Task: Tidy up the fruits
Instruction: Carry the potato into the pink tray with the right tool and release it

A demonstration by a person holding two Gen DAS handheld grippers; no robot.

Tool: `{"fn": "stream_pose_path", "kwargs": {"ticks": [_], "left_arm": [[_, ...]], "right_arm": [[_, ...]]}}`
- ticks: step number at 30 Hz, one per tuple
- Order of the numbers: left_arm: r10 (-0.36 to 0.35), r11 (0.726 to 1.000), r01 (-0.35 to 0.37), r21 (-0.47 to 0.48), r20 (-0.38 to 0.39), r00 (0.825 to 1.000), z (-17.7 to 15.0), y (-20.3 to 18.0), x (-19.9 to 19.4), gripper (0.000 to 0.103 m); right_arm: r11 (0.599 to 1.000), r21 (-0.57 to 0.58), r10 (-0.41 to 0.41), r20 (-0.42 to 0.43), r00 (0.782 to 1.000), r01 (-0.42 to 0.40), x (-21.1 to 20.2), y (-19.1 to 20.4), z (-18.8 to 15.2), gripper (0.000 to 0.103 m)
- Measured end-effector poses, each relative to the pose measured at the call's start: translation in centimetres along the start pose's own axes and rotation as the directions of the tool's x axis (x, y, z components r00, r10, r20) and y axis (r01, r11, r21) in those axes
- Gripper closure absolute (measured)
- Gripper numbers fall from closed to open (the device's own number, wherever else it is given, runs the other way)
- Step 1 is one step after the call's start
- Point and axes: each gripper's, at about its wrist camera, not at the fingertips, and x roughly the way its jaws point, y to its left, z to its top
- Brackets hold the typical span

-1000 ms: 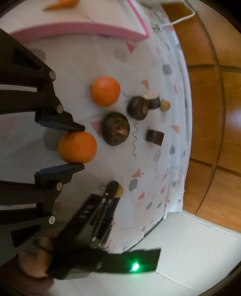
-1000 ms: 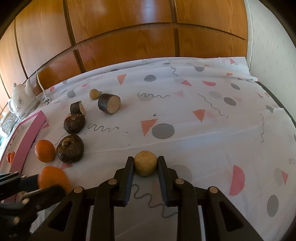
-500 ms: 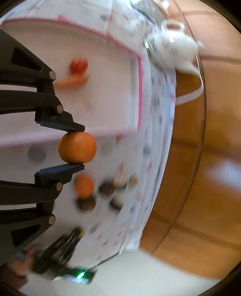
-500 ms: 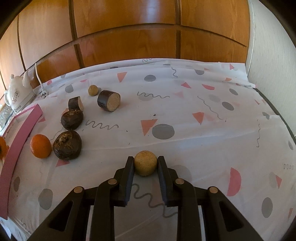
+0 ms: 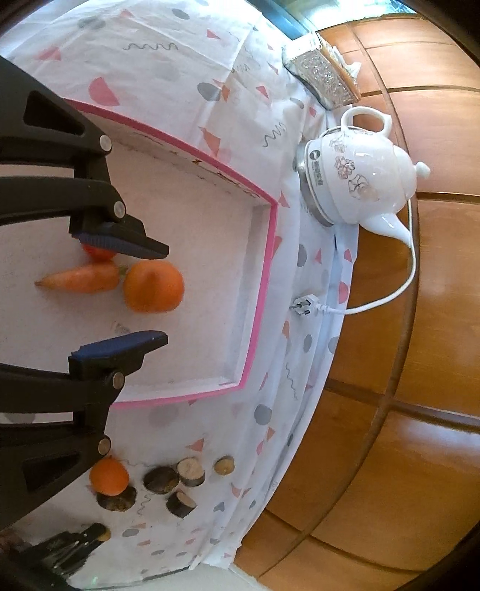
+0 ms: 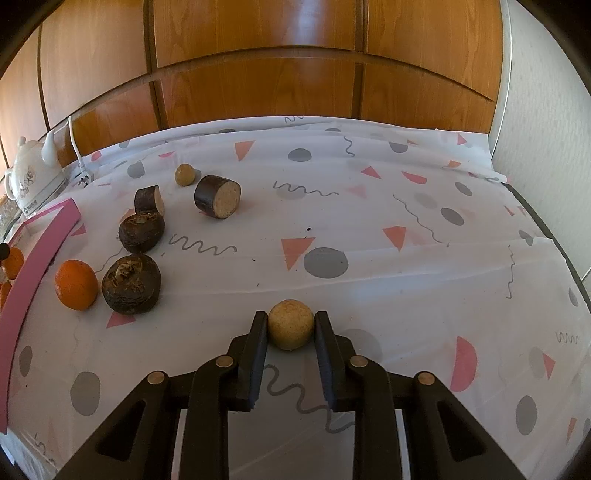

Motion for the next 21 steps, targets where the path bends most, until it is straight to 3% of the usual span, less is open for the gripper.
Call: {"fn": "stream_pose_path", "kwargs": {"ticks": [12, 21], "left_arm": [[-0.014, 0.999, 0.014, 0.049, -0.003, 1.000, -5.7, 0.7, -3.3, 0.062], [0.026, 0.999, -0.026, -0.023, 0.014, 1.000, -6.7, 3.9, -4.8, 0.062]], "right_arm": [[1.000, -0.018, -0.022, -0.004, 1.000, 0.022, 0.0, 0.4, 0.1, 0.078], [0.999, -0.028, -0.031, -0.012, 0.999, 0.031, -1.0, 0.9, 0.7, 0.079]]}}
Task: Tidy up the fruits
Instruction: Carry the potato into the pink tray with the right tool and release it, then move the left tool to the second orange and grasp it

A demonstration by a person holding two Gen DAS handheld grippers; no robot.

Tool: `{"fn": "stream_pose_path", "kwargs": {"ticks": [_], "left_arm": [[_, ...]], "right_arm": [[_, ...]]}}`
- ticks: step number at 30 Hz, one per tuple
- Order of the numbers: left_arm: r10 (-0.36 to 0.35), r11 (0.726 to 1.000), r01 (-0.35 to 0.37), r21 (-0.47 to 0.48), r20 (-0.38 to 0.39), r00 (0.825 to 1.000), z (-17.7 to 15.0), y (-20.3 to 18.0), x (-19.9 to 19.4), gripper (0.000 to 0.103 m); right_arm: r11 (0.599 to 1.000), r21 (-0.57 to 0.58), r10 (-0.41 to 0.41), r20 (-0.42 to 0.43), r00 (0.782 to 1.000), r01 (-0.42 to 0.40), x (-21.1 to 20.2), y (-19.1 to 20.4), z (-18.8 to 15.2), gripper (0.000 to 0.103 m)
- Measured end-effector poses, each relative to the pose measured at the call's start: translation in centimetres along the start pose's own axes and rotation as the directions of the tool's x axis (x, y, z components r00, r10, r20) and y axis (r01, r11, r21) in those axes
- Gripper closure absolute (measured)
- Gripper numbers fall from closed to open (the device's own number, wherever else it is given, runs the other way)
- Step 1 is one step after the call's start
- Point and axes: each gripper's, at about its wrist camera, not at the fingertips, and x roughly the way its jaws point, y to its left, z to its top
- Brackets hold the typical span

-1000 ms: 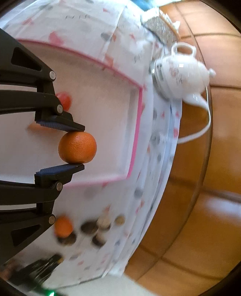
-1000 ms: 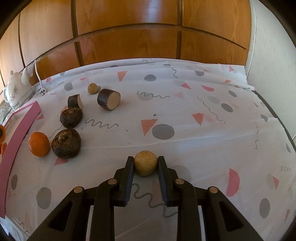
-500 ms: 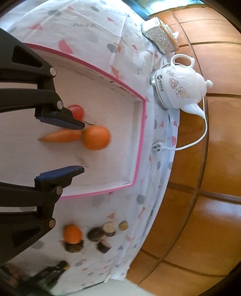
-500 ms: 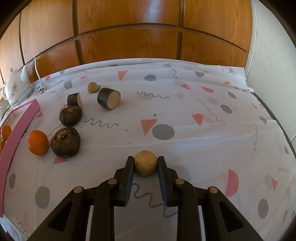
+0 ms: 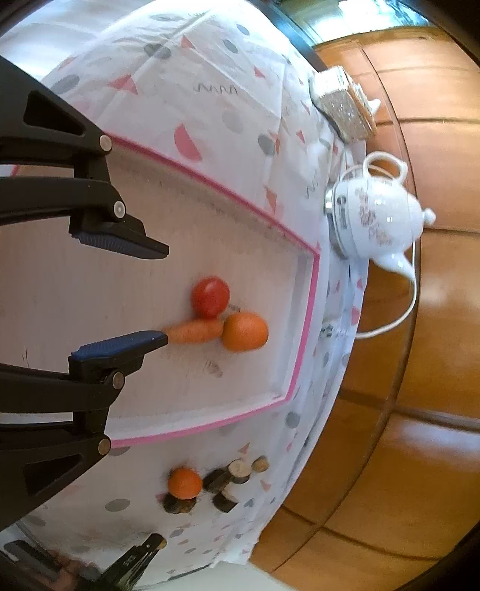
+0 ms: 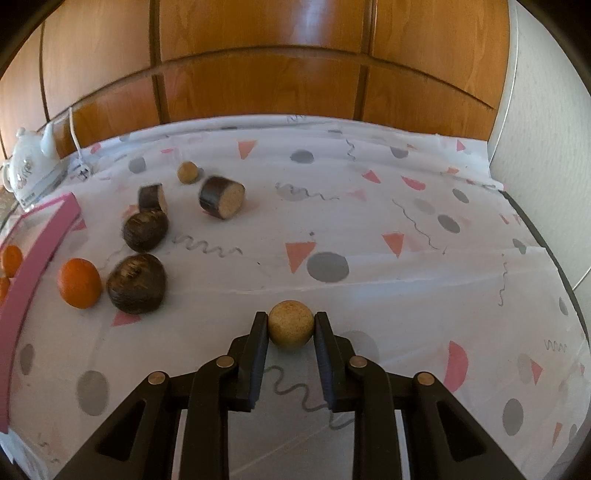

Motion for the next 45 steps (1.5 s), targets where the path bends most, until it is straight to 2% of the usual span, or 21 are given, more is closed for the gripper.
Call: {"fn": "stream_pose_path", "kwargs": {"ticks": [4, 9, 12, 15, 19, 23, 28, 30, 32, 36, 42, 45], "left_arm": [[0.009, 0.999, -0.009, -0.041, 0.007, 1.000, 0.1, 1.2, -0.3, 0.062], [0.011, 0.998, -0.010, -0.065, 0.023, 1.000, 0.2, 2.1, -0.9, 0.062], [0.013, 0.997, -0.011, -0.077, 0.028, 1.000, 0.1, 2.6, -1.2, 0.061], [0.019, 0.996, -0.016, -0.090, 0.036, 0.999, 0.1, 3.2, -1.5, 0.061], [0.025, 0.993, -0.020, -0.112, 0.039, 0.999, 0.0, 4.0, -1.7, 0.061], [0.031, 0.990, -0.025, -0.135, 0.043, 0.999, 0.0, 4.9, -1.9, 0.061], [0.036, 0.988, -0.031, -0.150, 0.036, 0.999, -0.1, 5.6, -1.8, 0.061], [0.036, 0.988, -0.031, -0.151, 0.031, 0.999, -0.2, 5.7, -1.7, 0.061], [0.033, 0.989, -0.028, -0.145, 0.027, 0.999, -0.3, 5.5, -1.6, 0.061], [0.024, 0.991, -0.020, -0.133, 0.026, 0.999, -0.4, 5.0, -1.6, 0.061], [0.013, 0.994, -0.010, -0.110, 0.027, 1.000, -0.5, 4.1, -1.8, 0.061], [0.007, 0.995, -0.004, -0.097, 0.028, 1.000, -0.6, 3.6, -1.9, 0.061]], "right_arm": [[0.998, -0.026, 0.059, 0.024, 0.998, -0.059, -1.8, 1.3, 0.7, 0.079], [0.974, -0.130, 0.194, 0.035, 0.980, -0.188, -4.2, 6.1, 1.4, 0.079], [0.937, -0.204, 0.294, 0.019, 0.956, -0.284, -5.5, 9.9, 1.8, 0.079], [0.884, -0.283, 0.385, -0.012, 0.923, -0.372, -6.5, 14.0, 2.0, 0.079], [0.826, -0.338, 0.460, -0.061, 0.886, -0.452, -7.1, 18.5, 2.1, 0.079], [0.789, -0.374, 0.488, -0.098, 0.867, -0.487, -7.0, 22.1, 2.0, 0.078], [0.770, -0.409, 0.474, -0.147, 0.868, -0.490, -5.7, 25.3, 1.5, 0.078], [0.775, -0.409, 0.462, -0.152, 0.874, -0.481, -5.4, 25.6, 1.3, 0.078], [0.771, -0.405, 0.469, -0.163, 0.868, -0.492, -5.1, 25.8, 1.4, 0.077], [0.782, -0.402, 0.463, -0.137, 0.875, -0.477, -5.2, 25.5, 1.5, 0.068], [0.830, -0.332, 0.453, -0.067, 0.889, -0.448, -6.0, 23.0, 2.0, 0.068], [0.864, -0.279, 0.429, -0.029, 0.903, -0.419, -6.2, 20.8, 2.2, 0.068]]}}
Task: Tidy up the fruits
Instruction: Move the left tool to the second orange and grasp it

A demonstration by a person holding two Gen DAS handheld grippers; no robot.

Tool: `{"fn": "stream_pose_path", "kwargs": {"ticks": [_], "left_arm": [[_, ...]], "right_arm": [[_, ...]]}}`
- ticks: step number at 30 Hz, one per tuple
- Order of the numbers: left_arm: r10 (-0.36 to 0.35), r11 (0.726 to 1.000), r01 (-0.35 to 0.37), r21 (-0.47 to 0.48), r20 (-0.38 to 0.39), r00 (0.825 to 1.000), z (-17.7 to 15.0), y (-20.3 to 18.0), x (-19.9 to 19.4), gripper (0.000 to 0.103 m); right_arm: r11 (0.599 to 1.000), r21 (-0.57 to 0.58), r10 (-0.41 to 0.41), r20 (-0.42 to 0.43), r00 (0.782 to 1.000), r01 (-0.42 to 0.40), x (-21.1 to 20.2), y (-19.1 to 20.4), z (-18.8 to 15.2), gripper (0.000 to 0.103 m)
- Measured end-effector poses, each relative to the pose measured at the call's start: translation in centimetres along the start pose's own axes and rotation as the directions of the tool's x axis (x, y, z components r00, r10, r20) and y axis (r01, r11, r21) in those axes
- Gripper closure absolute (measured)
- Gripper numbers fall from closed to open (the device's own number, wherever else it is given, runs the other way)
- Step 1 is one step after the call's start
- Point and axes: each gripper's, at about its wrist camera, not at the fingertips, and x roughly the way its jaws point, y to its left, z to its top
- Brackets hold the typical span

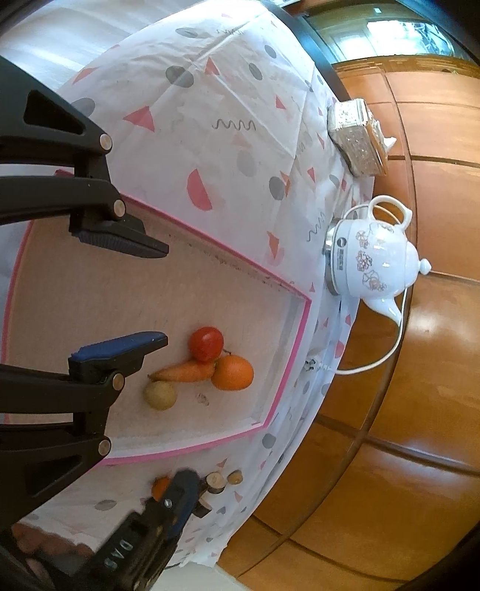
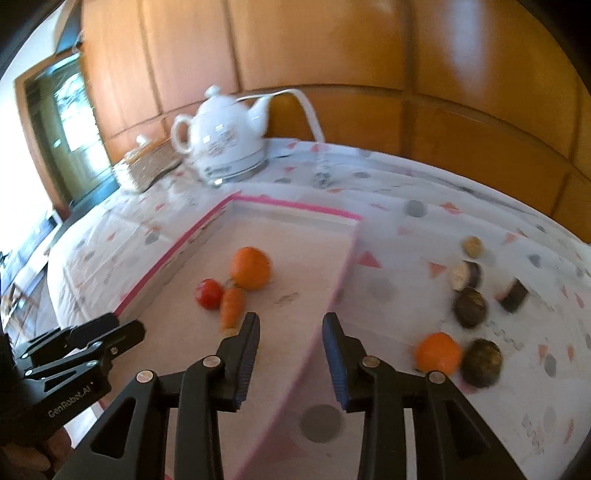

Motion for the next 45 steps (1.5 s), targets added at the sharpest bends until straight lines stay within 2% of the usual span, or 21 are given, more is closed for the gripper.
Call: {"fn": "stream_pose_path", "kwargs": {"ticks": [8, 12, 17, 22, 28, 33, 39, 45], "left_arm": [[-0.029, 0.999, 0.029, 0.041, 0.001, 1.000, -0.2, -1.4, -0.3, 0.060], [-0.058, 0.996, 0.058, 0.074, 0.006, 0.998, -0.2, -2.4, -0.6, 0.057], [-0.115, 0.982, 0.113, 0.148, 0.009, 0.993, 0.1, -4.7, -1.2, 0.057], [-0.178, 0.956, 0.174, 0.235, -0.003, 0.984, 0.2, -7.9, -1.5, 0.057], [-0.252, 0.917, 0.260, 0.304, -0.067, 0.965, 0.4, -12.7, -0.7, 0.057], [-0.265, 0.896, 0.295, 0.332, -0.133, 0.955, 0.1, -16.2, 1.2, 0.057], [-0.268, 0.880, 0.320, 0.351, -0.189, 0.945, 0.1, -19.9, 4.2, 0.057], [-0.270, 0.885, 0.333, 0.326, -0.223, 0.937, 0.0, -21.1, 6.4, 0.057]], "right_arm": [[0.978, 0.148, -0.151, 0.021, 0.988, 0.146, -2.8, -6.7, -2.3, 0.067], [0.941, 0.231, -0.251, -0.016, 0.968, 0.248, -3.7, -10.9, -4.1, 0.067], [0.896, 0.302, -0.324, -0.055, 0.945, 0.325, -4.3, -14.6, -5.9, 0.067], [0.867, 0.352, -0.349, -0.075, 0.934, 0.352, -4.2, -16.9, -7.0, 0.067], [0.853, 0.374, -0.359, -0.083, 0.929, 0.363, -4.1, -18.1, -8.2, 0.067], [0.853, 0.353, -0.387, -0.065, 0.920, 0.384, -3.9, -18.6, -7.9, 0.067], [0.848, 0.362, -0.396, -0.055, 0.917, 0.388, -3.1, -20.0, -7.5, 0.067], [0.840, 0.384, -0.384, -0.076, 0.920, 0.382, -2.0, -21.1, -8.0, 0.067]]}}
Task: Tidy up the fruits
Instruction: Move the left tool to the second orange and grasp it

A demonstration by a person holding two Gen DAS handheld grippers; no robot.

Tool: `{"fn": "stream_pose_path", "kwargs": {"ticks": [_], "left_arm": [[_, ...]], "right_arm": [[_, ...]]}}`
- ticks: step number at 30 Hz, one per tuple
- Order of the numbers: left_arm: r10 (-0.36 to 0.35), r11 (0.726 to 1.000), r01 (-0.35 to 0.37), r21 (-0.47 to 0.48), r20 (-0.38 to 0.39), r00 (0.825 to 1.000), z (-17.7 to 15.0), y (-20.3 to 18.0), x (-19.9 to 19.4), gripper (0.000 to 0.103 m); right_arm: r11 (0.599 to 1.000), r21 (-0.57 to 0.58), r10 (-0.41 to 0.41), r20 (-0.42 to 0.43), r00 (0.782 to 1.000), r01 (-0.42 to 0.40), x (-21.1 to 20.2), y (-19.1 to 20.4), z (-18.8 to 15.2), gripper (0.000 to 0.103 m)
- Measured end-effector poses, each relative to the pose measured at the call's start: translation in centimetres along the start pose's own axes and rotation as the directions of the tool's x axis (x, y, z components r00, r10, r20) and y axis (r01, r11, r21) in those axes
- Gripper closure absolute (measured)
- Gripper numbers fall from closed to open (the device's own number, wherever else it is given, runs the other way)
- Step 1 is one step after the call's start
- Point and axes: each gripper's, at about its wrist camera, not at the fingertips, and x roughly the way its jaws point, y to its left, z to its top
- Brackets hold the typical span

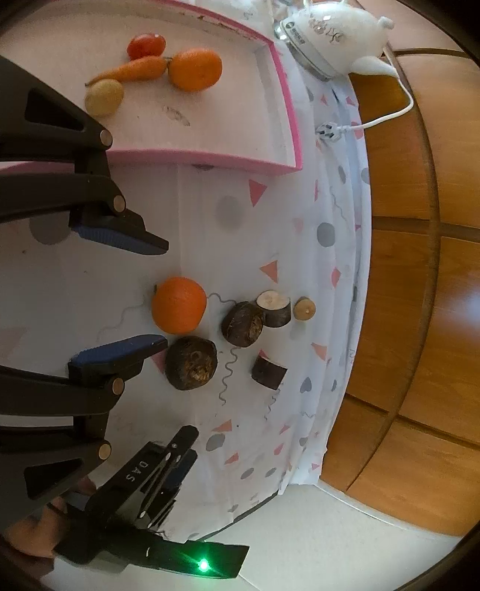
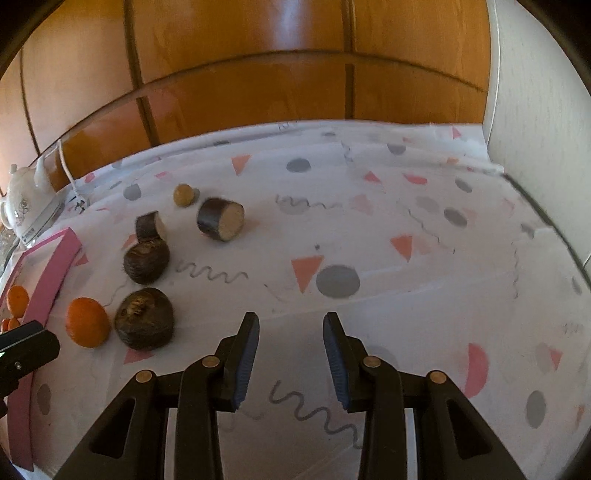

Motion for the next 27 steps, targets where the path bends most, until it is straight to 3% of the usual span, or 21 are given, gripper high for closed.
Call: {"fn": "stream_pose_path", "kwargs": {"ticks": [13, 16, 27], "left_arm": [[-0.050, 0.997, 0.050, -0.056, 0.002, 0.999, 0.9, 1.1, 1.7, 0.057], [-0.071, 0.994, 0.070, -0.078, -0.001, 0.997, 1.1, 1.3, 2.0, 0.056], [-0.102, 0.990, 0.101, -0.097, -0.010, 0.995, 2.5, 0.7, 3.7, 0.058]], "right_arm": [[0.999, 0.026, 0.034, -0.001, 0.999, -0.034, 0.6, -0.6, -0.2, 0.064], [0.998, 0.022, 0.056, 0.001, 0.998, -0.056, 0.6, -0.5, -0.2, 0.057], [0.998, 0.027, 0.064, 0.006, 0.998, -0.064, 0.5, -0.5, -0.3, 0.056]]}}
